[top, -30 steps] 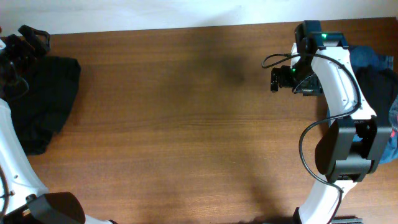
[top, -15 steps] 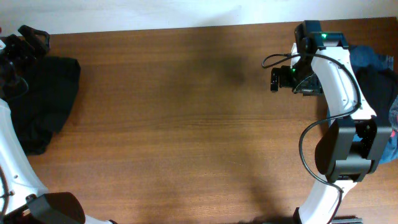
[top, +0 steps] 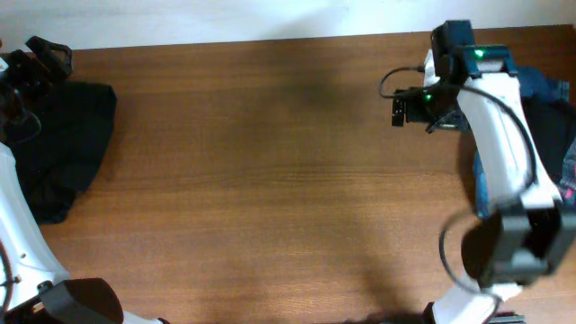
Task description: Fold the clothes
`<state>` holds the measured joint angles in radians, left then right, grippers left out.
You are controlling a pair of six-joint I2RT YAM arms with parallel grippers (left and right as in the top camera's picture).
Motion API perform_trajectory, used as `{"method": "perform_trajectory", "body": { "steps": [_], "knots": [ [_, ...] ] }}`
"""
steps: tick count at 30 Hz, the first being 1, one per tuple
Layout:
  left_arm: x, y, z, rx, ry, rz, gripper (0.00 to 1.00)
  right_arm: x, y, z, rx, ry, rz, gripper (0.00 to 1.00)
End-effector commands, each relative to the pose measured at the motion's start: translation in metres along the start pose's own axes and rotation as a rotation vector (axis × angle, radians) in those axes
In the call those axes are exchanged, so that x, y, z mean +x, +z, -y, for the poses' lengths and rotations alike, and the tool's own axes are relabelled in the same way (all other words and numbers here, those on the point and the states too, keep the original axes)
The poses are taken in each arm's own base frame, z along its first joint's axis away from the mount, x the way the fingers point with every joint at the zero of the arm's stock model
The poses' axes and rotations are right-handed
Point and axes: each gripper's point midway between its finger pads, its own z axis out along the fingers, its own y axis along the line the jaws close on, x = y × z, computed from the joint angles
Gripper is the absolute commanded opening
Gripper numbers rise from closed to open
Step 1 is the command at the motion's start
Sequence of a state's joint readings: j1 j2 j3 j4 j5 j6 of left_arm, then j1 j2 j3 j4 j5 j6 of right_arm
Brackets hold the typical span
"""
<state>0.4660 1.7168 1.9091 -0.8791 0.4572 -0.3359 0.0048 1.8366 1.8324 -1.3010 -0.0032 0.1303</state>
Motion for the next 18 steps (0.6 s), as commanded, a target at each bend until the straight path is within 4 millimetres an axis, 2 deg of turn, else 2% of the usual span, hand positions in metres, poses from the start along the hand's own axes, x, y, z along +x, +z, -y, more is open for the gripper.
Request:
{"method": "perform_trajectory", "body": {
  "steps": [1,5,10,12,16,18],
  "knots": [
    [0.002,0.002,0.001,0.012,0.005,-0.011,0.99,0.004,-0.085,-0.029,-0.050,-0.079,0.218,0.99],
    [0.002,0.002,0.001,0.012,0.005,-0.011,0.99,0.030,-0.153,-0.061,-0.128,-0.173,0.385,0.99],
    [0.002,0.002,0.001,0.012,0.005,-0.011,0.99,0.084,-0.237,-0.091,-0.273,-0.311,0.591,0.99],
    [0.002,0.002,0.001,0.012,0.005,-0.011,0.99,0.109,-0.269,-0.090,-0.325,-0.352,0.681,0.99],
    [0.002,0.002,0.001,0.012,0.005,-0.011,0.99,0.144,-0.305,-0.067,-0.361,-0.364,0.810,0.99],
    [0.002,0.002,0.001,0.012,0.005,-0.011,0.99,0.164,-0.313,-0.053,-0.375,-0.356,0.858,0.99]
  ]
}}
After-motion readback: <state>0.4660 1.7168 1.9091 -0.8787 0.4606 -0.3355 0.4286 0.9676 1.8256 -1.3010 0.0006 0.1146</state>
